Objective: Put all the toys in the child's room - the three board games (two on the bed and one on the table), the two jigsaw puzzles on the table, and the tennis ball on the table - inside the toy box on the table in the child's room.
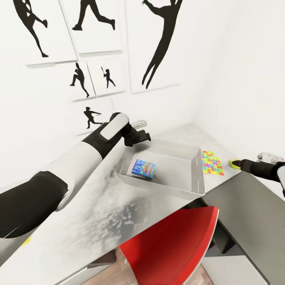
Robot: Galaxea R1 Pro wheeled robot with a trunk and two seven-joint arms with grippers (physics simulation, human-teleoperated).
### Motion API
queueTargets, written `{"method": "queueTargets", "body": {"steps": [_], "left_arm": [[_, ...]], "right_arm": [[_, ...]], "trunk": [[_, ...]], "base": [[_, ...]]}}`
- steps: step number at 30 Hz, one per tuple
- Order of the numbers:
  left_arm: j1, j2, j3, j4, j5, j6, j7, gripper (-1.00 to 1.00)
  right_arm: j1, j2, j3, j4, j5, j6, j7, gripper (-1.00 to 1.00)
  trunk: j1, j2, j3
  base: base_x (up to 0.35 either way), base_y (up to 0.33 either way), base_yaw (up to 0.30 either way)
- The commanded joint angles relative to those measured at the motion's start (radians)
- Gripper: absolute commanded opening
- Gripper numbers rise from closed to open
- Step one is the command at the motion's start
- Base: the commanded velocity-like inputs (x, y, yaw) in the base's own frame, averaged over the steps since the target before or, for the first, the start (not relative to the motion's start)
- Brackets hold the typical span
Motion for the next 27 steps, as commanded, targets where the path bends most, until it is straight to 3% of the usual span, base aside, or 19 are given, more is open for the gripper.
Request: {"method": "queueTargets", "body": {"steps": [1, 8, 12, 13, 17, 18, 27], "left_arm": [[-0.001, 0.001, -0.003, -0.001, 0.010, -0.001, 0.011, 1.00], [-0.004, 0.010, -0.006, 0.004, 0.003, 0.006, 0.056, 1.00], [-0.004, 0.015, -0.009, 0.005, 0.000, 0.012, 0.092, 1.00], [-0.004, 0.015, -0.009, 0.005, 0.000, 0.012, 0.092, 1.00], [-0.001, 0.028, -0.012, 0.006, -0.003, 0.016, 0.106, 1.00], [0.008, 0.049, -0.020, 0.007, -0.012, 0.025, 0.110, 1.00], [0.031, 0.089, -0.032, 0.007, -0.026, 0.094, 0.116, 1.00]], "right_arm": [[-0.002, 0.000, 0.000, 0.001, -0.011, 0.003, -0.010, 1.00], [-0.008, 0.006, 0.005, 0.004, -0.015, 0.003, -0.005, 1.00], [-0.028, 0.041, 0.069, 0.005, -0.014, 0.003, -0.005, 1.00], [-0.028, 0.041, 0.069, 0.005, -0.014, 0.003, -0.005, 1.00], [-0.057, 0.083, 0.162, 0.014, -0.012, 0.003, -0.007, 1.00], [-0.083, 0.110, 0.206, 0.035, -0.011, 0.003, -0.008, 1.00], [-0.155, 0.189, 0.248, 0.153, -0.007, 0.003, -0.007, 1.00]], "trunk": [[0.001, -0.002, -0.002], [0.001, -0.002, -0.002], [0.001, -0.002, -0.002], [0.001, -0.002, -0.002], [0.001, -0.002, -0.002], [0.001, -0.002, -0.002], [0.001, -0.002, -0.002]], "base": [[0.000, 0.000, -0.272], [0.000, 0.000, -0.140], [0.000, 0.000, -0.037], [0.000, 0.000, -0.025], [0.000, 0.000, -0.015], [0.000, 0.000, -0.005], [0.000, 0.000, -0.002]]}}
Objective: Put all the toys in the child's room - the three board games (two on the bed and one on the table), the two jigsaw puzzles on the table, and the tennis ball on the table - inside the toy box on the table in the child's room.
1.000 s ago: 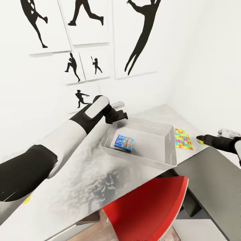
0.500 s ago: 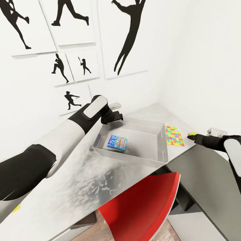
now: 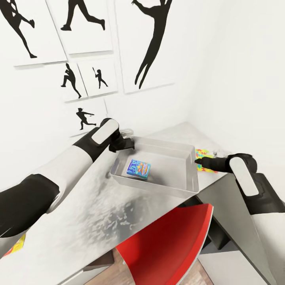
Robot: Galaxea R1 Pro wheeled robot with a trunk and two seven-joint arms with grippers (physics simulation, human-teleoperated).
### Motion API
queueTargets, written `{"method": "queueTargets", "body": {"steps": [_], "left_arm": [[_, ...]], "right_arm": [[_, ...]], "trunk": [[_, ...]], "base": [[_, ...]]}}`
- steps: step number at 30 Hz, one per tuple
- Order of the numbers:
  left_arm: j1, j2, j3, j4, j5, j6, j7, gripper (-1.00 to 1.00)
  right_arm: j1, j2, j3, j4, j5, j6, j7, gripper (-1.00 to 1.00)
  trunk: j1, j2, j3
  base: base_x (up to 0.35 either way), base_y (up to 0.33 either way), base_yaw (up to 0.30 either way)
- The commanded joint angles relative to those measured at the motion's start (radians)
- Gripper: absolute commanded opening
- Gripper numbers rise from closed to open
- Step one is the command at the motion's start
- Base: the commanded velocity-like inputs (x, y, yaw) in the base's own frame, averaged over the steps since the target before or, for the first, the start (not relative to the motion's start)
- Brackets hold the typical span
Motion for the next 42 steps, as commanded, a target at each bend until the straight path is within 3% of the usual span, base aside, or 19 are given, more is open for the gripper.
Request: {"method": "queueTargets", "body": {"steps": [1, 10, 12, 14, 19, 24, 37, 42], "left_arm": [[0.003, 0.005, -0.005, -0.001, 0.010, 0.008, 0.010, 1.00], [0.042, 0.013, -0.007, -0.002, 0.005, 0.010, 0.008, 1.00], [0.049, 0.012, -0.008, -0.002, -0.018, -0.001, 0.007, 1.00], [0.064, 0.011, -0.009, -0.002, -0.071, -0.028, 0.003, 1.00], [0.098, 0.011, -0.008, -0.002, -0.135, -0.092, -0.009, 1.00], [0.125, 0.013, -0.007, -0.001, -0.187, -0.139, -0.065, 1.00], [0.133, 0.013, -0.007, -0.001, -0.198, -0.150, -0.097, 1.00], [0.162, 0.016, 0.004, -0.001, -0.192, -0.153, -0.114, 1.00]], "right_arm": [[-0.013, 0.007, 0.005, 0.022, -0.009, 0.002, -0.010, 1.00], [-0.033, 0.019, 0.006, 0.066, -0.008, 0.002, -0.009, 1.00], [-0.035, 0.021, 0.006, 0.079, -0.008, 0.002, -0.010, 1.00], [-0.041, 0.022, 0.007, 0.099, -0.008, 0.002, -0.010, 1.00], [-0.048, 0.025, 0.009, 0.123, -0.008, 0.002, -0.010, 1.00], [-0.051, 0.042, 0.010, 0.146, -0.008, 0.002, -0.010, 1.00], [-0.051, 0.047, 0.009, 0.165, -0.007, 0.002, -0.011, 1.00], [-0.051, 0.048, 0.012, 0.175, -0.007, 0.002, -0.011, 1.00]], "trunk": [[0.001, -0.002, -0.002], [0.001, -0.002, -0.002], [0.001, -0.002, -0.002], [0.001, -0.002, -0.002], [0.001, -0.002, -0.002], [0.001, -0.002, -0.002], [0.001, -0.002, -0.002], [0.001, -0.002, -0.002]], "base": [[0.000, 0.000, 0.000], [0.000, 0.000, 0.000], [0.000, 0.000, 0.000], [0.000, 0.000, 0.000], [0.000, 0.000, 0.000], [0.000, 0.000, 0.000], [0.000, 0.000, 0.000], [0.000, 0.000, 0.000]]}}
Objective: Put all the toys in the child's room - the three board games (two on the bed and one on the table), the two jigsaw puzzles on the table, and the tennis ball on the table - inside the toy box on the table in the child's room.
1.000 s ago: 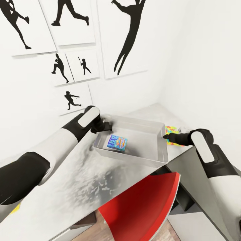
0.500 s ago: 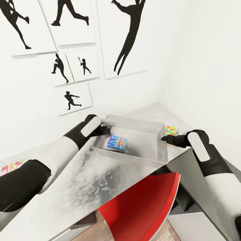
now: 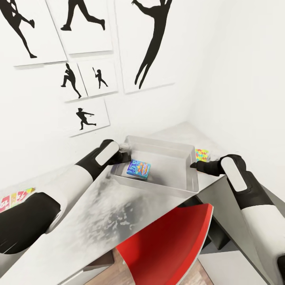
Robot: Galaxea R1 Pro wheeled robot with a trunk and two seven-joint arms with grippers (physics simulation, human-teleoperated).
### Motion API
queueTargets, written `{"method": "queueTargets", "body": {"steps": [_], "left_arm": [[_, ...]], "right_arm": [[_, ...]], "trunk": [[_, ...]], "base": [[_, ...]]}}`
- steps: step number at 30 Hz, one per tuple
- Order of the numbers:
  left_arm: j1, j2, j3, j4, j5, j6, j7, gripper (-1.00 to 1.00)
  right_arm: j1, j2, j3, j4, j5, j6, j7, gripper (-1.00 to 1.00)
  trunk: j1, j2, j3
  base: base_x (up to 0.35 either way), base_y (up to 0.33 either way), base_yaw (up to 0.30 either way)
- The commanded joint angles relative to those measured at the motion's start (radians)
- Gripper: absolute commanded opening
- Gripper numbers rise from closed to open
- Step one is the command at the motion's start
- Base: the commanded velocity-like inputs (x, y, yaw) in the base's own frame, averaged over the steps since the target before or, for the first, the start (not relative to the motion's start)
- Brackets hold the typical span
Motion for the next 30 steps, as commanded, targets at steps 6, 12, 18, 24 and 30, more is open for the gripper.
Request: {"method": "queueTargets", "body": {"steps": [6, 12, 18, 24, 30], "left_arm": [[0.011, 0.013, -0.002, -0.001, 0.017, -0.001, 0.004, 1.00], [0.013, 0.016, -0.001, -0.001, 0.017, -0.002, 0.003, 1.00], [0.013, 0.016, -0.001, -0.001, 0.017, -0.002, 0.003, 1.00], [0.013, 0.016, -0.001, -0.001, 0.017, -0.001, 0.003, 1.00], [0.013, 0.016, -0.001, -0.001, 0.017, -0.001, 0.004, -1.00]], "right_arm": [[-0.001, 0.000, 0.005, 0.003, -0.010, 0.001, -0.010, 1.00], [-0.001, 0.001, 0.006, 0.003, -0.010, 0.001, -0.010, 1.00], [0.000, 0.009, 0.036, 0.004, -0.011, 0.001, -0.011, 1.00], [-0.001, 0.018, 0.094, 0.021, -0.011, 0.001, -0.011, 1.00], [-0.001, 0.021, 0.110, 0.033, -0.012, 0.001, -0.010, -1.00]], "trunk": [[0.001, -0.002, -0.002], [0.001, -0.002, -0.002], [0.001, -0.002, -0.002], [0.001, -0.002, -0.002], [0.001, -0.002, -0.002]], "base": [[0.000, 0.000, 0.000], [0.000, 0.000, 0.000], [0.000, 0.000, 0.000], [0.000, 0.000, 0.000], [0.000, 0.000, 0.000]]}}
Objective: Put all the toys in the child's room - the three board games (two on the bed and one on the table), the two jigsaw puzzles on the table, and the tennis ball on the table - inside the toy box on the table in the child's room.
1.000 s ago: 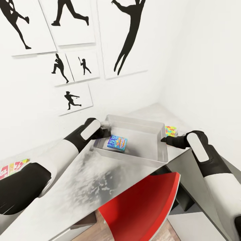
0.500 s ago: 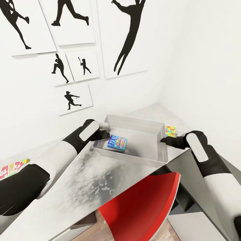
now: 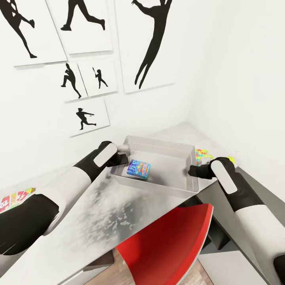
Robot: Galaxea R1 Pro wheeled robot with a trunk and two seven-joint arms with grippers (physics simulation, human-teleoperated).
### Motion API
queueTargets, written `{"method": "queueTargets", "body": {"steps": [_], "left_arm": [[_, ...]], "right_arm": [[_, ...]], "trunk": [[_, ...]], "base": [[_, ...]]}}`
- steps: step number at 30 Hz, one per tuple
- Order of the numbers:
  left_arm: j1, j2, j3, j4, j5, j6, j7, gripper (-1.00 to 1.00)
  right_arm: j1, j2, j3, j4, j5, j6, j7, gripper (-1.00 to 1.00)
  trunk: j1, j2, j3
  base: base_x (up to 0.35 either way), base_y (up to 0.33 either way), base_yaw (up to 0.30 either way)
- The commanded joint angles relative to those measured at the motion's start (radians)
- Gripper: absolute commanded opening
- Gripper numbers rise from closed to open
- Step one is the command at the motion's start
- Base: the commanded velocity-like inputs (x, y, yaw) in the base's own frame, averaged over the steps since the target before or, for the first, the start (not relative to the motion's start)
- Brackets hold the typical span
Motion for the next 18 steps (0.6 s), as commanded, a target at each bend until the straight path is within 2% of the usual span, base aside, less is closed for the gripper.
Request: {"method": "queueTargets", "body": {"steps": [1, 18], "left_arm": [[-0.001, 0.001, -0.005, -0.001, 0.010, -0.001, 0.010, -1.00], [0.002, 0.001, -0.005, -0.002, 0.013, -0.002, 0.008, -1.00]], "right_arm": [[-0.001, -0.001, 0.004, 0.000, -0.010, 0.001, -0.010, -1.00], [0.003, -0.003, 0.001, 0.000, -0.017, 0.001, -0.009, -1.00]], "trunk": [[0.001, -0.002, -0.002], [0.001, -0.002, -0.002]], "base": [[0.000, 0.000, 0.000], [0.000, 0.000, 0.000]]}}
